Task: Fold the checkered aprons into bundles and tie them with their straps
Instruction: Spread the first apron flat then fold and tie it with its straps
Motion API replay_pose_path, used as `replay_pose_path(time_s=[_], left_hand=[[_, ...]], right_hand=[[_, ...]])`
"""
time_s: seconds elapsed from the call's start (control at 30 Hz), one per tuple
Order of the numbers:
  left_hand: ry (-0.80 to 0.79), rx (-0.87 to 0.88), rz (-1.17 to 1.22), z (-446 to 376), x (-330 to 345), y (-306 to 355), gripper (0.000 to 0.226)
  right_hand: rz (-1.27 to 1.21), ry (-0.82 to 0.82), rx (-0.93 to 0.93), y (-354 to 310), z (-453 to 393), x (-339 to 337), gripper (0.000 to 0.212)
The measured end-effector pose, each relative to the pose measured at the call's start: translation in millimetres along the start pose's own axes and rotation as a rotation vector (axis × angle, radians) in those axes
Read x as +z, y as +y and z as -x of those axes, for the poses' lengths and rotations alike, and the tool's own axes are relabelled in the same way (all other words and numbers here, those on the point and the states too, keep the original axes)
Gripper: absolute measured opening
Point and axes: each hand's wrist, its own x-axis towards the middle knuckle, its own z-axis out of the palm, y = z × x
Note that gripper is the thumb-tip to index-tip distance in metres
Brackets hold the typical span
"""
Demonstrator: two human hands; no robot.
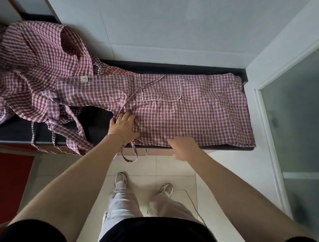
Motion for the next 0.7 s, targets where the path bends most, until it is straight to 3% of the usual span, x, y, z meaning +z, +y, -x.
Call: replay_pose_path(time_s=[0.07,0.13,0.17,0.2,0.27,0.33,0.37,0.43,0.47,0.53,0.6,0.7], left_hand=[[0.131,-0.025,0.023,10.7,0.3,8.6,0.061],[0.373,-0.063,0.171,30.3,2.7,19.2,0.019],[0.411,-0.105,0.268,41.3,6.4,25.9,0.018],[0.35,-0.169,0.346,51.4,10.8,32.8,0.031],[0.023,-0.306,0.574,67.6,24.6,47.9,0.041],[-0.325,-0.494,1.013,75.6,37.4,58.3,0.039],[-0.417,-0.594,1.323,76.5,42.4,60.6,0.04],[-0.387,-0.732,1.839,74.2,50.6,60.8,0.042],[-0.336,-0.763,1.988,71.9,54.0,59.5,0.04],[-0.247,-0.809,2.066,68.4,59.2,59.7,0.033],[-0.174,-0.858,2.035,64.4,60.7,60.4,0.026],[-0.05,-0.918,2.032,54.4,54.9,54.0,0.026]], right_hand=[[-0.078,0.107,0.003,0.0,-1.3,-3.5,0.015],[-0.112,0.203,-0.007,0.3,-2.9,-2.3,0.036],[-0.098,0.208,-0.011,-0.3,-2.7,-0.9,0.047],[-0.078,0.194,-0.011,-1.3,-3.9,0.5,0.054],[-0.09,0.206,0.004,-2.5,-6.5,4.5,0.046],[-0.133,0.266,0.006,-2.5,-9.5,5.5,0.029],[-0.138,0.291,-0.006,-2.2,-10.0,5.7,0.024],[-0.137,0.319,-0.027,-0.4,-9.4,7.4,0.018],[-0.132,0.315,-0.026,0.9,-8.9,9.1,0.015],[-0.169,0.293,-0.005,3.4,-7.2,13.0,0.013],[-0.323,0.26,0.055,3.4,-6.0,16.2,0.029],[-0.46,0.354,0.179,5.5,-4.5,16.2,0.032]])
